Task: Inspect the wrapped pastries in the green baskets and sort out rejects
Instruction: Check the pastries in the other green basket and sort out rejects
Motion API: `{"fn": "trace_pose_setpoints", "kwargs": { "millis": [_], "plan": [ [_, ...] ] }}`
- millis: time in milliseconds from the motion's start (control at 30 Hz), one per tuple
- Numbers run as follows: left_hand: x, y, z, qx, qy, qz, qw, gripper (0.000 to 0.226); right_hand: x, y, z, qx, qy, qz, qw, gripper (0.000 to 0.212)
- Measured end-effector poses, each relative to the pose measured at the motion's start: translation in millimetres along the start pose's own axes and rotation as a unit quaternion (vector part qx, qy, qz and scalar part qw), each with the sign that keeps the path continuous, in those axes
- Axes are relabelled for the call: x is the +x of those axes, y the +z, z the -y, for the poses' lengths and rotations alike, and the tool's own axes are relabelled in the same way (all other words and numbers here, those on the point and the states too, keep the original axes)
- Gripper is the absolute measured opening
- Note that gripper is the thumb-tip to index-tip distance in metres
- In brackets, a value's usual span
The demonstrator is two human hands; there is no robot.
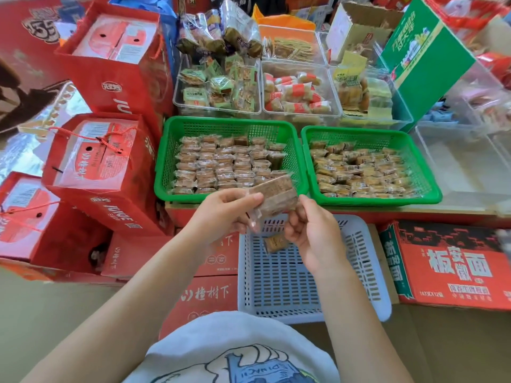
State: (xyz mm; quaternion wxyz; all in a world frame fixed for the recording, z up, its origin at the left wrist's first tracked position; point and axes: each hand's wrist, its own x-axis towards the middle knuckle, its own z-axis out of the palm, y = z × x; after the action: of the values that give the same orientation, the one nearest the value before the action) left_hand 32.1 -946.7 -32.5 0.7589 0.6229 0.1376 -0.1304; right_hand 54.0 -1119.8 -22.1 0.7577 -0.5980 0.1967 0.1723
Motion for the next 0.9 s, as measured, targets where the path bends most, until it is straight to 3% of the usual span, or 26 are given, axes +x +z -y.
{"fn": "trace_pose_setpoints", "kwargs": {
  "millis": [100,267,367,433,500,600,700,900],
  "plan": [
    [27,7,6,-0.009,-0.019,-0.025,0.999,0.042,25,-13,4,-0.127,-0.045,-0.041,0.99,0.03],
    [76,19,8,0.043,-0.023,-0.015,0.999,0.025,78,-29,18,-0.189,-0.028,0.091,0.977,0.035],
    [121,21,13,0.108,0.013,-0.114,0.988,0.011,125,-31,23,-0.232,-0.052,0.052,0.97,0.026],
    [155,15,20,0.158,0.03,-0.195,0.967,0.018,164,-30,25,-0.268,-0.065,0.014,0.961,0.032],
    [187,2,35,0.269,0.022,-0.224,0.936,0.028,203,-28,29,-0.326,-0.098,-0.004,0.94,0.033],
    [222,-23,70,0.467,-0.021,-0.161,0.869,0.048,256,-17,42,-0.429,-0.182,-0.011,0.885,0.032],
    [232,-38,95,0.582,-0.044,-0.114,0.804,0.057,304,3,55,-0.495,-0.28,-0.019,0.822,0.03],
    [236,-36,101,0.615,-0.06,-0.096,0.78,0.059,388,29,41,-0.663,-0.34,-0.018,0.666,0.033]
  ]
}}
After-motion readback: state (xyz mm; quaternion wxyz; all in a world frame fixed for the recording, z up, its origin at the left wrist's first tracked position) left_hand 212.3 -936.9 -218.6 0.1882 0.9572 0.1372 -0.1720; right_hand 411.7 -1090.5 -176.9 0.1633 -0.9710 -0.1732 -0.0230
